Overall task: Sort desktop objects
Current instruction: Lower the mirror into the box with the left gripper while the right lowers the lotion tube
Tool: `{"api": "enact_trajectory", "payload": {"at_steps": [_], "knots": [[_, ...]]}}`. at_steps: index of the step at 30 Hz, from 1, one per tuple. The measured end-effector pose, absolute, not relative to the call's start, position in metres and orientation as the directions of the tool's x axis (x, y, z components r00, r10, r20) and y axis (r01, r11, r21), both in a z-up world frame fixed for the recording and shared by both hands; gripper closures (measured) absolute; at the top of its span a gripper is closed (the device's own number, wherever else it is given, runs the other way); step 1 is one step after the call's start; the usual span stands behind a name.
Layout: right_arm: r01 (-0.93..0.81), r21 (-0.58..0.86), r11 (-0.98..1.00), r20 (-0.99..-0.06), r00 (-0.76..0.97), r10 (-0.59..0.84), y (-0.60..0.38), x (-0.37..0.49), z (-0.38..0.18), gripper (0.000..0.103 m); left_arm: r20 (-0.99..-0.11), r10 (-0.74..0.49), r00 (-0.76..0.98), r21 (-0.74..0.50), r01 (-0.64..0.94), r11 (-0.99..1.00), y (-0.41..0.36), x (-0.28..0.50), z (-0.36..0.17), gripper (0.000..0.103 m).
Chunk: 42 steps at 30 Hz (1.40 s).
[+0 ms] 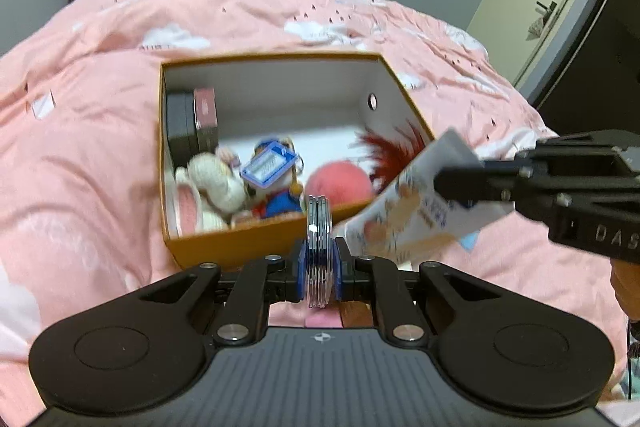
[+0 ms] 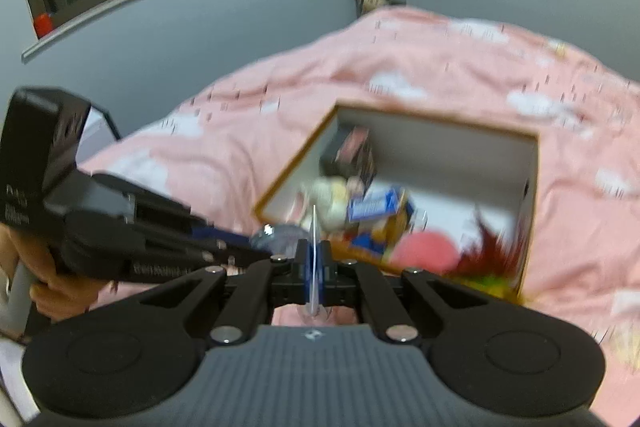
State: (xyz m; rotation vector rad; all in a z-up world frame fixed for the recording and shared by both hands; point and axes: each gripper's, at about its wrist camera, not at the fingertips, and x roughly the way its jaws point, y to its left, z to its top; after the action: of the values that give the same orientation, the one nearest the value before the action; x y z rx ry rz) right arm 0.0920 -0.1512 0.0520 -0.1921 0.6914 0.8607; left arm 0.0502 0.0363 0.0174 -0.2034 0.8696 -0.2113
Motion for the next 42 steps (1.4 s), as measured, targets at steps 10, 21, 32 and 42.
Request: {"api": "enact_trajectory", "payload": {"at_steps": [10,21,32,42], "knots": [[-0.653,0.149,0.742,-0.568,0.558,0.605,-0.132,0.143,0.06,0.1,-0.7,-0.214,0.682,-0.216,0.084,0.973,0.04,0.095,0.037,0.089],[-0.59,0.183,0.787,-0.56,0.595,0.577,-0.112,0.201,0.044,0.1,-0.725,-0.132,0.677,-0.153,0.029,0.988,0.046,0.149,0.021,0.089],[-0.516,0.31,0.799,-0.555,0.584,0.593,-0.111,0.251,0.019,0.1,-0.731,-0.187,0.656,-0.164,0.096,0.982,0.053,0.189,0.017,0.089],[-0.416,0.439,0.797,-0.561,0.566,0.604,-0.126,0.287,-0.018,0.1,-0.793,-0.163,0.587,-0.131,0.097,0.987,0.052,0.236,-0.006,0.089]]}}
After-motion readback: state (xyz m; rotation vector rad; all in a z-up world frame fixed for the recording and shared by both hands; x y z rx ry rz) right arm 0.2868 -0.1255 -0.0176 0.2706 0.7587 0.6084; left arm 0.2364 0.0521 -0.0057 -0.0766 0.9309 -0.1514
